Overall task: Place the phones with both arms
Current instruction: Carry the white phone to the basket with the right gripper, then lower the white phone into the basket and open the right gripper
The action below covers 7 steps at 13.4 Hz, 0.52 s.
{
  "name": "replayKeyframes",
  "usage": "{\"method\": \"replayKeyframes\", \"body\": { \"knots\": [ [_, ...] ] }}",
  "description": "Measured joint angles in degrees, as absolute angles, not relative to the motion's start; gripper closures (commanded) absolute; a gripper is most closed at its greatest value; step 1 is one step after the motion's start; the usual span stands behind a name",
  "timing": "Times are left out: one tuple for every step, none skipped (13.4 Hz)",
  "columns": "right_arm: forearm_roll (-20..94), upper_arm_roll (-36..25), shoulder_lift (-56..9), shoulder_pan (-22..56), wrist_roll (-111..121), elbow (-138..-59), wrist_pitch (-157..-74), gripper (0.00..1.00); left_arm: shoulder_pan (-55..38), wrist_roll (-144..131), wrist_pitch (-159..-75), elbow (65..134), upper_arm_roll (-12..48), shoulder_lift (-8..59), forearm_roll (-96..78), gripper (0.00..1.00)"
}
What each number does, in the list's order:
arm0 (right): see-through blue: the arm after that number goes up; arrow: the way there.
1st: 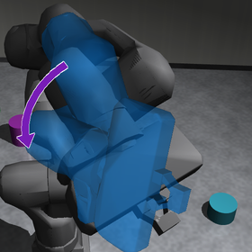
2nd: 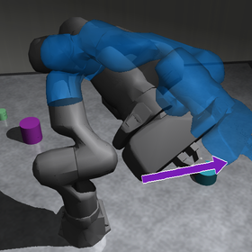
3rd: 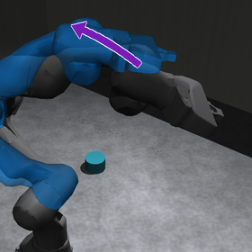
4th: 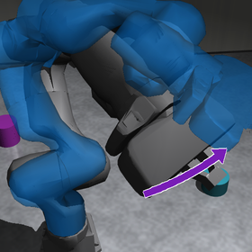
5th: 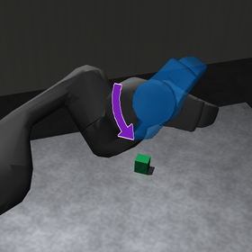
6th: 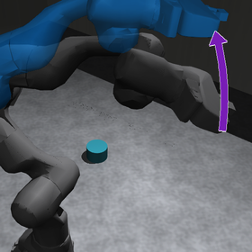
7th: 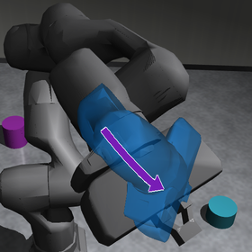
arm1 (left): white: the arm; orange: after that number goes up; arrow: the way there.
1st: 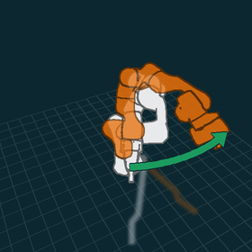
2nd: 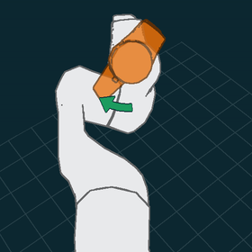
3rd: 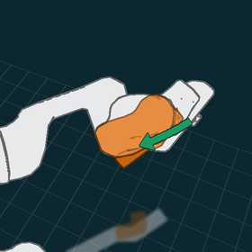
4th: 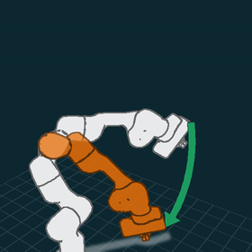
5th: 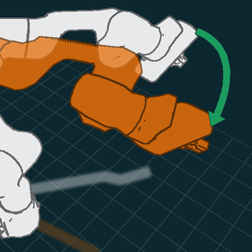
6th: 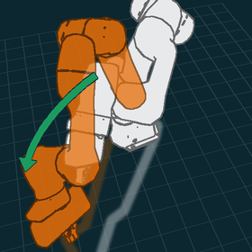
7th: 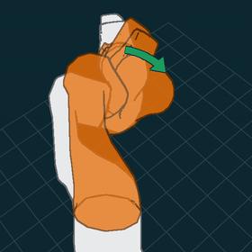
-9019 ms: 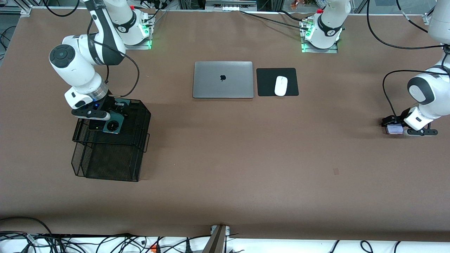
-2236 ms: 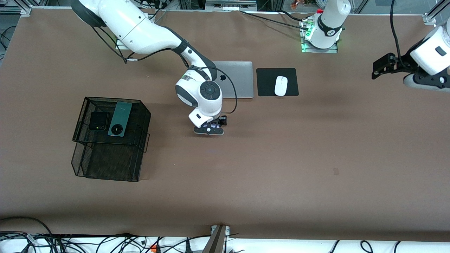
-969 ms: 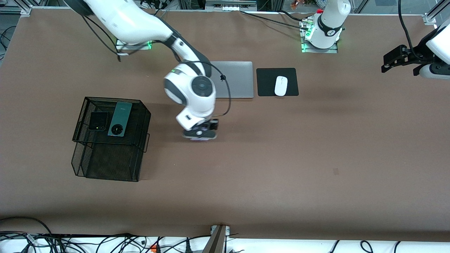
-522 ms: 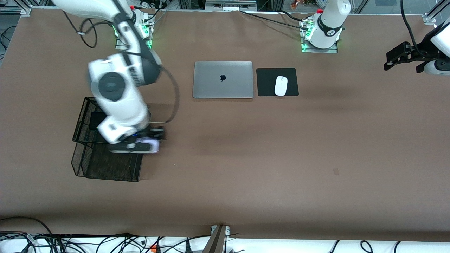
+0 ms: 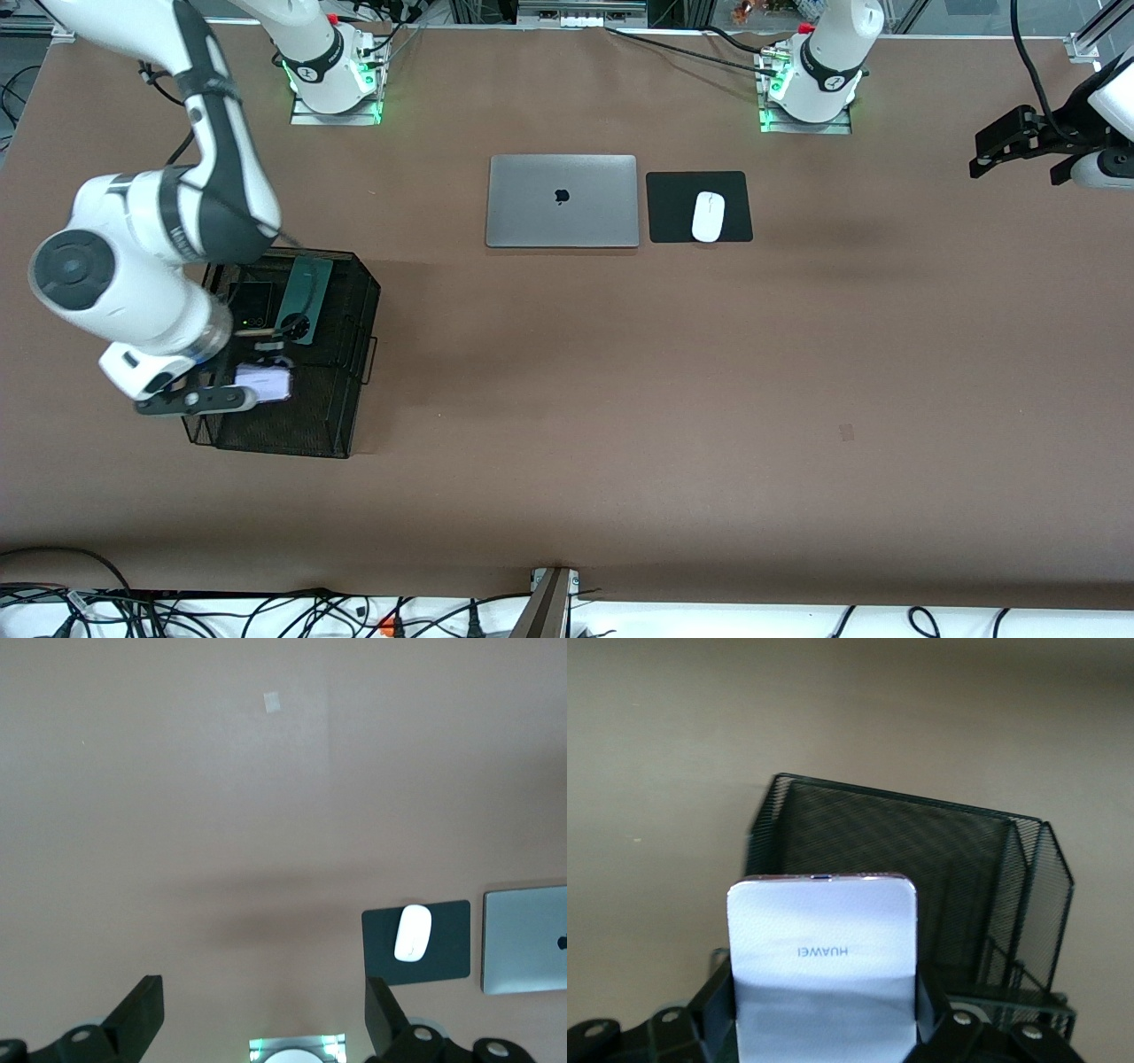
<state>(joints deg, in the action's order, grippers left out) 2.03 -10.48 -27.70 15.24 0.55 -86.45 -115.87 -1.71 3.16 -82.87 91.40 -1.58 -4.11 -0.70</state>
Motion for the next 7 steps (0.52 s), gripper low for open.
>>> {"method": "replayKeyframes", "body": {
  "knots": [
    [2.3,-11.2,-29.0,14.9,1.6,-86.8,-117.8,0.95,-1.7,3.2,-83.4,91.4,-1.6,-4.1,-0.7,0.0],
    [2.5,-11.5,-30.3,14.5,2.3,-87.1,-119.8,0.95,-1.7,3.2,-83.8,91.4,-1.5,-4.1,-0.7,0.0],
    [2.9,-11.6,-31.8,14.2,2.6,-87.5,-121.8,0.95,-1.7,3.2,-84.1,91.4,-1.5,-4.1,-0.7,0.0],
    [4.1,-11.7,-33.2,14.0,3.1,-88.0,-123.7,0.95,-1.7,3.2,-84.2,91.4,-1.4,-4.1,-0.7,0.0],
    [5.7,-11.7,-34.5,13.7,4.0,-88.4,-125.1,0.95,-1.7,3.2,-84.2,91.4,-1.3,-4.1,-0.7,0.0],
    [7.1,-11.8,-35.6,13.6,5.0,-88.6,-126.0,0.95,-1.8,3.2,-84.2,91.4,-1.2,-4.1,-0.7,0.0],
    [8.1,-11.8,-36.5,13.5,5.4,-88.7,-126.5,0.95,-1.8,3.2,-84.5,91.4,-1.1,-4.0,-0.7,0.0]
  ]
}}
